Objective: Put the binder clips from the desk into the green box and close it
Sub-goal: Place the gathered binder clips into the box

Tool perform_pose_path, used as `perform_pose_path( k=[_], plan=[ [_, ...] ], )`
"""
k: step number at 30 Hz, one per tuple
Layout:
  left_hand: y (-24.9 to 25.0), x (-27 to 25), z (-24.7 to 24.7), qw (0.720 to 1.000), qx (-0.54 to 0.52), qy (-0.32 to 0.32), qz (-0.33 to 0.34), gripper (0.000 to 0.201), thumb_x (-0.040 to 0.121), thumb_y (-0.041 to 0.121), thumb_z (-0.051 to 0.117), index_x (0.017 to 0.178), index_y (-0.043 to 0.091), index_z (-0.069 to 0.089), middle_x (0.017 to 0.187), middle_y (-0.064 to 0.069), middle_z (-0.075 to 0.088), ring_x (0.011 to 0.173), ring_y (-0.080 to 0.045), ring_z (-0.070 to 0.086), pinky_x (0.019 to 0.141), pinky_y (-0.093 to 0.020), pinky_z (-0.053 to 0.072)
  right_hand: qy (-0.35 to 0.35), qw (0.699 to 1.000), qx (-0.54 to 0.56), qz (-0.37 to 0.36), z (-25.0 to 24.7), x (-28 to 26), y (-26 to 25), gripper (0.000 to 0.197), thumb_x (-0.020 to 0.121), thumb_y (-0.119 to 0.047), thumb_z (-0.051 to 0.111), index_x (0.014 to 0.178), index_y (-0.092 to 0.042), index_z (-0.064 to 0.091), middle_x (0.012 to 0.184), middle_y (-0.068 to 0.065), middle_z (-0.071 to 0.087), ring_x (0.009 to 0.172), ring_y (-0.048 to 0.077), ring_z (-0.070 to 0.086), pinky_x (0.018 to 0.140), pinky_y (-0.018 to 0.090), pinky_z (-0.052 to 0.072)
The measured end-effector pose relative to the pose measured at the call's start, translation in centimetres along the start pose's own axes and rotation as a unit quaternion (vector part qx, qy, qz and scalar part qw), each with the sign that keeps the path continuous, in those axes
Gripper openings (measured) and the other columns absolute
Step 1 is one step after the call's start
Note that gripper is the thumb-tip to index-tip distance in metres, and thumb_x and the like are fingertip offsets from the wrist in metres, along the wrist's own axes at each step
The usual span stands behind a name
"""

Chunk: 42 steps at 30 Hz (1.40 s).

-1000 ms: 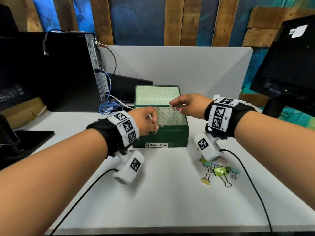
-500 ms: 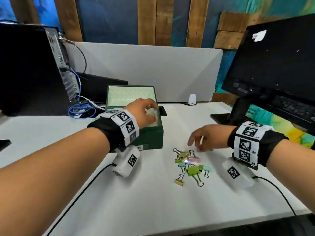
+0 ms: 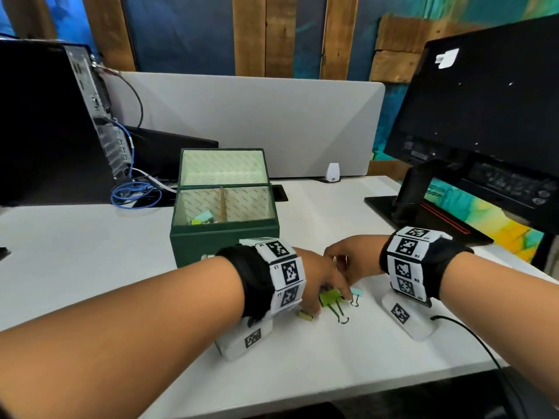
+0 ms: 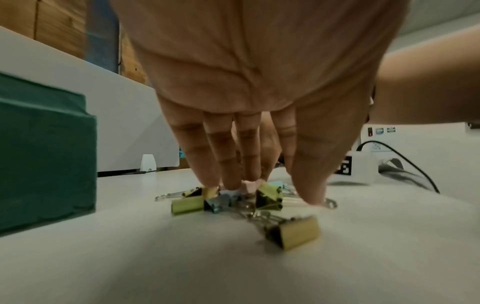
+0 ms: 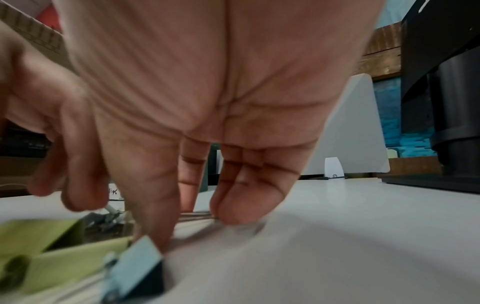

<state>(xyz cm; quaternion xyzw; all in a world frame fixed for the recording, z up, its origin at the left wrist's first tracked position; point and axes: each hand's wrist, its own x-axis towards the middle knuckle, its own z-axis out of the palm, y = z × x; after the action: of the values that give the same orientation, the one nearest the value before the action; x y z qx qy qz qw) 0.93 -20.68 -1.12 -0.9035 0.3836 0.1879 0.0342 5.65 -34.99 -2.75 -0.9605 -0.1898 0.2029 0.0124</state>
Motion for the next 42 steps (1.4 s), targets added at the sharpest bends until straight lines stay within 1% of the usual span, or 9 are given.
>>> perform_pose_path(
  k=[3,9,13,17,21,28,34,39,42],
  plan=[
    [-0.1,0.3,0.3,1.000,0.005,-0.020,-0.014,0.053,0.084,0.017,0.063,0.133,0.031,0.050,0.136,-0.001,0.046,0.117,-0.019,0.050,0.082,-0.020,0.032,0.009,1.000,-0.011,0.000,0.0,-0.1,-0.1,0.038,0.077,-0.021,0.072,0.113,-0.020,0.058,0.097,-0.005,0.054,0.085,0.014,0.051,0.064,0.018,0.038],
    [-1.1,-0.4,1.2,0.998,-0.007,0.009,-0.065,0.026,0.084,0.024,0.061,0.110,0.021,0.062,0.105,0.004,0.055,0.087,-0.012,0.046,0.055,-0.016,0.030,0.008,0.999,0.006,-0.034,0.2,-0.3,-0.6,0.045,0.075,-0.027,0.075,0.116,-0.032,0.057,0.105,-0.007,0.046,0.096,0.015,0.053,0.084,0.027,0.044],
    [-2.3,-1.5,1.6,0.995,-0.018,0.025,-0.092,0.027,0.083,0.035,0.063,0.108,0.023,0.063,0.099,0.006,0.053,0.086,-0.013,0.047,0.058,-0.016,0.032,0.009,0.999,0.007,-0.040,0.2,0.0,-0.9,0.042,0.074,-0.028,0.076,0.112,-0.027,0.059,0.100,-0.008,0.052,0.100,0.017,0.056,0.089,0.032,0.046],
    [-3.1,-2.1,1.9,0.993,-0.036,0.043,-0.103,0.025,0.082,0.017,0.059,0.105,0.024,0.065,0.098,0.006,0.051,0.088,-0.015,0.050,0.071,-0.023,0.043,0.068,0.997,0.019,-0.019,-0.2,0.0,-0.7,0.033,0.073,-0.033,0.075,0.099,-0.022,0.057,0.090,-0.009,0.057,0.091,0.017,0.059,0.083,0.030,0.048],
    [-3.6,-2.6,1.7,0.994,-0.030,0.027,-0.098,0.034,0.079,0.013,0.065,0.112,0.023,0.062,0.102,0.002,0.051,0.089,-0.016,0.049,0.076,-0.028,0.044,0.139,0.987,0.081,-0.010,-1.1,0.0,-1.2,0.027,0.079,-0.023,0.064,0.097,-0.023,0.044,0.083,-0.003,0.053,0.076,0.019,0.052,0.064,0.026,0.042],
    [-4.2,-3.1,2.2,0.995,0.005,0.009,-0.095,0.050,0.083,0.017,0.063,0.128,0.034,0.052,0.122,0.000,0.056,0.107,-0.020,0.055,0.090,-0.028,0.046,0.059,0.997,-0.006,-0.055,-1.9,0.8,-4.3,0.033,0.086,-0.022,0.059,0.118,-0.029,0.054,0.071,-0.010,0.041,0.064,0.005,0.042,0.057,0.018,0.033],
    [-5.1,-4.6,2.3,0.990,-0.024,0.064,-0.123,0.044,0.078,0.020,0.069,0.119,0.030,0.056,0.093,0.005,0.055,0.086,-0.014,0.052,0.076,-0.025,0.046,0.024,0.997,-0.038,-0.061,-1.4,1.6,-5.8,0.048,0.084,-0.035,0.065,0.130,-0.035,0.049,0.119,-0.002,0.055,0.111,0.018,0.051,0.085,0.023,0.035],
    [-7.6,-8.0,1.1,0.970,-0.090,0.167,-0.153,0.036,0.078,0.025,0.068,0.109,0.038,0.054,0.085,0.008,0.060,0.075,-0.010,0.058,0.071,-0.024,0.051,0.016,0.998,-0.026,-0.058,-0.8,2.7,-6.1,0.029,0.084,-0.041,0.064,0.110,-0.031,0.056,0.071,-0.013,0.051,0.085,0.016,0.050,0.067,0.022,0.038],
    [-10.2,-10.2,-0.8,0.929,-0.139,0.272,-0.209,0.033,0.075,0.025,0.071,0.100,0.039,0.054,0.081,0.009,0.060,0.068,-0.009,0.058,0.071,-0.029,0.054,0.005,0.998,-0.016,-0.058,-0.7,2.8,-6.3,0.024,0.083,-0.040,0.065,0.103,-0.032,0.052,0.067,-0.013,0.053,0.082,0.017,0.051,0.073,0.026,0.042]
  ],
)
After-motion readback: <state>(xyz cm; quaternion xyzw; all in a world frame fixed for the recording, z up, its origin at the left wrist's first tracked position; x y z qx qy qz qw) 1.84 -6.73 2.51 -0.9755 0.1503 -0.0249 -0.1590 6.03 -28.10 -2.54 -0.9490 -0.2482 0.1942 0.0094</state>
